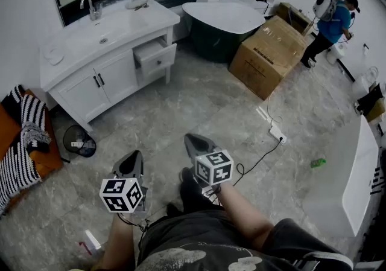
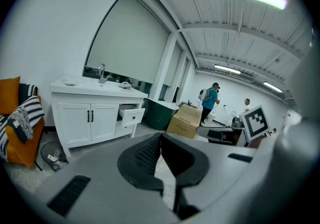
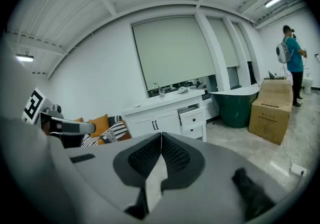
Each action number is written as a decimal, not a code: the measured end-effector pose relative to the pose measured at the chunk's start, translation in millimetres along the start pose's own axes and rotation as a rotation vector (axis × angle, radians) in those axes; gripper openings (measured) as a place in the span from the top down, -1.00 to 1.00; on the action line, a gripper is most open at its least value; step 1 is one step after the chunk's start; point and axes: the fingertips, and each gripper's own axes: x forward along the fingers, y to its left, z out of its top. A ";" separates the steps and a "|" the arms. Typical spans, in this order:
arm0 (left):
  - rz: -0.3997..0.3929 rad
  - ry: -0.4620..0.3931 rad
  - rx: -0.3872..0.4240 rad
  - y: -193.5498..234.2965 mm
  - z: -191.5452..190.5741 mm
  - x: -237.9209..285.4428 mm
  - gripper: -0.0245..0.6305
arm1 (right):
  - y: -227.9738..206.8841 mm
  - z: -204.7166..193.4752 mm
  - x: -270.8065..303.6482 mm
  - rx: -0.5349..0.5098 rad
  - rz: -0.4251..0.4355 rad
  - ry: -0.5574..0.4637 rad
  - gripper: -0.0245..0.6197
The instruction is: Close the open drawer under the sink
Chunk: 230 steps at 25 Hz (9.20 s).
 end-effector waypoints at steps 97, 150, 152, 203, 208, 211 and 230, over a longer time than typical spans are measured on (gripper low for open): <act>0.170 0.211 -0.167 321.7 117.1 487.8 0.88 | -295.4 72.6 572.1 0.065 -0.078 0.336 0.39; 0.353 0.271 -0.338 394.3 57.1 627.7 0.88 | -332.0 29.9 828.0 -0.118 0.125 0.424 0.46; 0.360 0.268 -0.340 394.6 58.3 629.0 0.88 | -331.2 33.5 835.5 -0.117 0.127 0.422 0.46; 0.111 0.013 -0.086 309.9 171.9 285.8 0.88 | -114.7 162.2 439.7 0.161 -0.045 0.096 0.79; 0.059 0.028 -0.058 272.6 168.4 282.5 0.88 | -124.7 160.1 397.7 0.171 -0.075 0.090 0.79; 0.047 0.027 -0.046 257.1 164.5 280.1 0.88 | -127.0 158.1 383.8 0.143 -0.073 0.085 0.80; 0.087 -0.026 0.028 93.4 104.4 193.3 0.88 | -112.7 114.2 199.2 0.083 0.065 0.026 0.80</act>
